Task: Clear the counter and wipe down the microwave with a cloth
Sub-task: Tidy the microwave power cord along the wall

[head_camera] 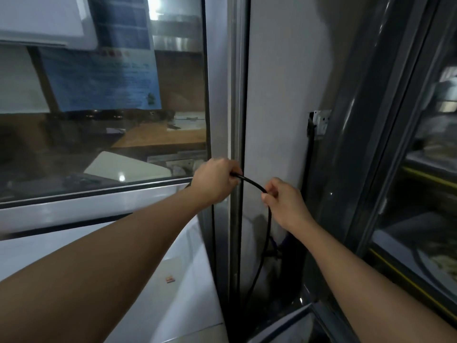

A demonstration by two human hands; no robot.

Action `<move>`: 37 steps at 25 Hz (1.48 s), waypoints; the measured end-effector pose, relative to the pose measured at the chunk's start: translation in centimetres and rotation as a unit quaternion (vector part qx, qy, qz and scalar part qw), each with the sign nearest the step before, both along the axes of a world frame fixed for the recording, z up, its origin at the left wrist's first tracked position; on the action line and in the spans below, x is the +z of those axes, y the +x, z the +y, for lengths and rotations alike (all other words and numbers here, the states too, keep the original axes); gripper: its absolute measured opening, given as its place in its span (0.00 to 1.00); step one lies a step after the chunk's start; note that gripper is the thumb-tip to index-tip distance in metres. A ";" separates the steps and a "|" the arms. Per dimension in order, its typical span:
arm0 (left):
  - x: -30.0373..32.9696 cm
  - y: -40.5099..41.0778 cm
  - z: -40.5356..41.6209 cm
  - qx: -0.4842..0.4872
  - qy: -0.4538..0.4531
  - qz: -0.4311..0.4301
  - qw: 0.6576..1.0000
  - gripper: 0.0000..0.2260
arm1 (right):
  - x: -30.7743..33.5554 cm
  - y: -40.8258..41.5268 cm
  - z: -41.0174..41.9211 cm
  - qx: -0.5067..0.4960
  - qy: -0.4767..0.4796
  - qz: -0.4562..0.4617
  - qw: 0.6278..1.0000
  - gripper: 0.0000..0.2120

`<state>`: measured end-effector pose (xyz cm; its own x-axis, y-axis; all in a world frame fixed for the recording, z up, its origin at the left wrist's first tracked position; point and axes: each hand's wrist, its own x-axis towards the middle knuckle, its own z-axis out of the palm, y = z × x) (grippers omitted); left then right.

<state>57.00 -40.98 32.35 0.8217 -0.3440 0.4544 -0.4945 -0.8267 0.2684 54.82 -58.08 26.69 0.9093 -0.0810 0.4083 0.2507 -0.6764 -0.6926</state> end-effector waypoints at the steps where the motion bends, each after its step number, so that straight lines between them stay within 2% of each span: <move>1: 0.6 -0.4 -0.2 -0.009 0.007 -0.003 1.000 0.06 | 0.9 -0.5 0.2 0.005 0.007 -0.002 1.000 0.06; 4: 2.0 -1.2 0.4 -0.009 -0.015 0.007 1.000 0.04 | 2.2 -1.8 0.5 0.026 0.033 0.017 0.999 0.02; 7: 2.9 -1.3 1.9 0.001 -0.105 0.021 0.994 0.03 | 1.4 -2.9 0.0 0.028 -0.024 0.096 0.995 0.03; 10: 3.7 -1.5 3.3 0.022 -0.158 0.022 0.987 0.04 | 1.0 -4.0 -0.9 -0.003 -0.056 0.130 0.990 0.10; 12: 4.2 -2.2 3.5 0.030 -0.129 0.014 0.991 0.03 | 2.3 -4.6 -1.4 -0.038 -0.057 0.080 0.994 0.14; 15: 5.6 -3.7 1.9 -0.002 -0.068 -0.037 0.997 0.04 | 6.0 -5.4 -1.6 -0.051 -0.029 -0.005 0.998 0.13; 18: 8.1 -5.7 -0.9 -0.050 -0.030 -0.074 0.996 0.05 | 9.2 -6.5 -0.9 -0.022 -0.014 -0.044 0.999 0.09; 21: 9.6 -7.2 -2.1 -0.059 0.007 -0.057 0.997 0.05 | 10.2 -8.1 -0.8 -0.009 -0.012 -0.046 0.999 0.05; 24: 10.2 -8.0 -1.2 -0.043 -0.066 -0.031 0.996 0.04 | 8.9 -9.5 -2.2 0.003 -0.040 0.023 0.999 0.03; 27: 11.3 -8.4 0.6 -0.030 -0.166 -0.016 0.985 0.05 | 7.4 -11.3 -4.1 -0.008 -0.036 0.078 0.996 0.08; 29: 11.8 -8.7 1.5 -0.032 -0.195 -0.005 0.980 0.07 | 7.9 -12.1 -5.1 -0.035 -0.038 0.070 0.996 0.11; 32: 11.9 -9.2 2.2 -0.037 -0.218 0.013 0.975 0.08 | 10.5 -13.3 -5.4 -0.070 -0.053 0.069 0.994 0.10; 37: 12.2 -9.7 2.3 -0.040 -0.240 0.022 0.970 0.07 | 15.7 -15.1 -5.2 -0.129 0.022 0.016 0.991 0.08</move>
<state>47.33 -38.67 44.57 0.8234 -0.1656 0.5427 -0.5314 -0.5606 0.6352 39.70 -63.25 42.36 0.8689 -0.3289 0.3699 0.0509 -0.6840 -0.7277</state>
